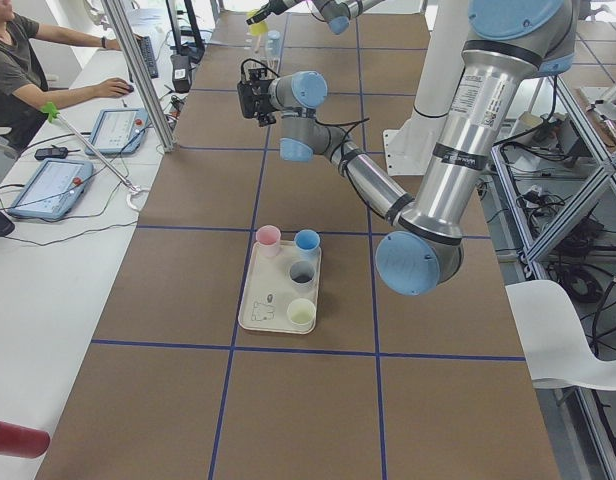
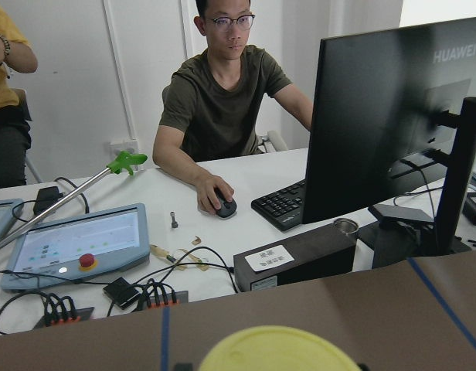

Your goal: Transfer IKEA cup to right arm and place on rack

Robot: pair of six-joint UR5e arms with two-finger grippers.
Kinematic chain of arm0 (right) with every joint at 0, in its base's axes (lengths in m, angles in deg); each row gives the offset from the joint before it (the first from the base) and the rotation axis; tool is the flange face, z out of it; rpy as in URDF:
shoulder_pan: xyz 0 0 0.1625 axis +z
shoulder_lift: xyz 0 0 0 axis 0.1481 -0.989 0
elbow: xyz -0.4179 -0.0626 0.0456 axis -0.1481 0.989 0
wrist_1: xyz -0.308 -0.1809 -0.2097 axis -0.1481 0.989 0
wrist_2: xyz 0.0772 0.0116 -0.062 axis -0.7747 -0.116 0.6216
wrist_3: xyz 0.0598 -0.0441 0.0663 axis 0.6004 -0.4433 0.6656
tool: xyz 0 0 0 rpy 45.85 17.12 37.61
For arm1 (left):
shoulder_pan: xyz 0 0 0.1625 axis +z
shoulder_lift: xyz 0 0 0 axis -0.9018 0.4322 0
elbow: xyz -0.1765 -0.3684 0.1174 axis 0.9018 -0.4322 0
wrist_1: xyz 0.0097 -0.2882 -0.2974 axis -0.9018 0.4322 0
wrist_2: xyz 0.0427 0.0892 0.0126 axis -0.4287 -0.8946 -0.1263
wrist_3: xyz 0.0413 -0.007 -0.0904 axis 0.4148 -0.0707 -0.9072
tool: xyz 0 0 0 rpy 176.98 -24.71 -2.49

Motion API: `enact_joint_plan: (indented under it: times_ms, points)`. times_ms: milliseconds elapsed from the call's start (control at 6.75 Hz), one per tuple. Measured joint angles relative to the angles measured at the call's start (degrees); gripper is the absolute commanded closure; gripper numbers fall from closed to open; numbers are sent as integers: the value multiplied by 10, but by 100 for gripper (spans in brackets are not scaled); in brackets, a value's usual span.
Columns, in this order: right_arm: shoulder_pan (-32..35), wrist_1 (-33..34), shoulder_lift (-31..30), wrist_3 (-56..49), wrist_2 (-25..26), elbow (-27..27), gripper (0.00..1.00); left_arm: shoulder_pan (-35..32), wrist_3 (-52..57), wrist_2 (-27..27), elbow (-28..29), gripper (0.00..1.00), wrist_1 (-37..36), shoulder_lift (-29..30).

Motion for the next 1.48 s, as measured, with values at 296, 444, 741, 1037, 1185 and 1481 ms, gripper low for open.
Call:
enact_joint_plan:
  times_ms: [296, 444, 741, 1037, 1185, 1481]
  points:
    - [-11, 0, -36, -17, 49, 1, 100, -3, 26, 4, -11, 1, -18, -12]
    - [-29, 1, -41, -18, 64, 5, 100, -3, 28, 4, -12, 1, -20, -14]
    - [-59, 2, -44, -18, 86, 20, 100, -3, 29, 5, -12, 1, -20, -14]
    - [-64, 1, -55, -18, 91, 23, 100, -3, 28, 6, -13, 1, -20, -14]
    - [-65, 0, -60, -18, 91, 24, 100, -2, 28, 6, -12, 1, -20, -14]
    - [-66, 1, -61, -18, 91, 25, 100, -2, 28, 6, -12, 1, -20, -14]
